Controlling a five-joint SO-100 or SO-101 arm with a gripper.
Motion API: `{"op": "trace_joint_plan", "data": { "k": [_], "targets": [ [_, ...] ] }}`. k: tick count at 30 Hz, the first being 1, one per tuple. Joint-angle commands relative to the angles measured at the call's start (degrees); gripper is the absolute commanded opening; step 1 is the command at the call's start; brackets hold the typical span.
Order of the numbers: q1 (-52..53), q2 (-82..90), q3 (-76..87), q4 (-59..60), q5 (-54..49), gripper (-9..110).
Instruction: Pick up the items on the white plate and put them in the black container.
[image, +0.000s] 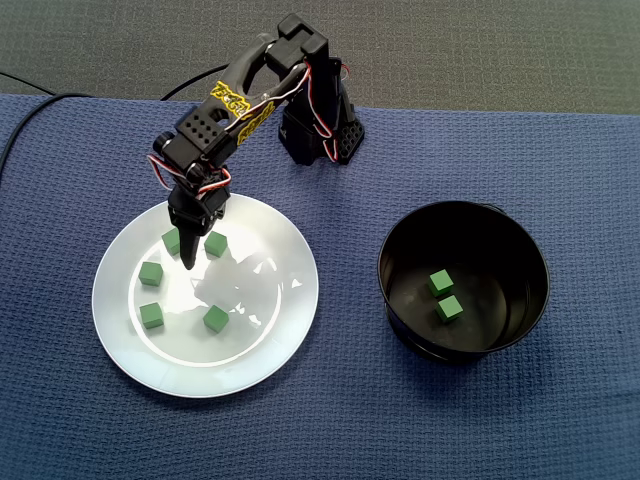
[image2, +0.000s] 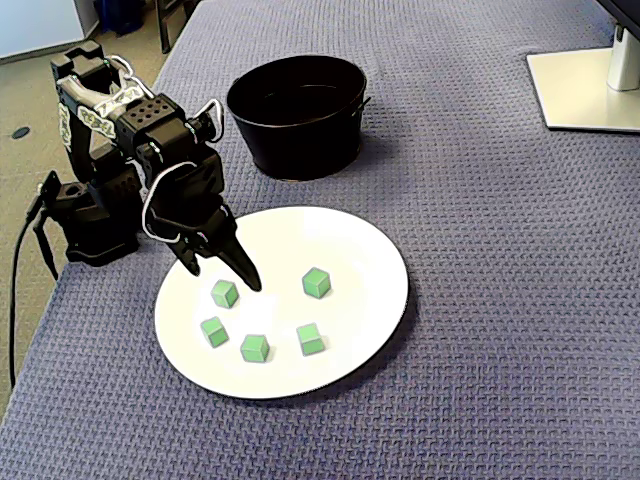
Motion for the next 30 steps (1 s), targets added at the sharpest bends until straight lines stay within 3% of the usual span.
{"op": "trace_joint_plan", "data": {
  "k": [1,13,30],
  "targets": [
    [0.62,-0.97,0.18,-1.32,-1.58,41],
    [-1.05,-5.45,0.18,-3.96,-4.04,39],
    [-1.67,-5.10,1.85,-5.45,-4.83,15]
  ]
}}
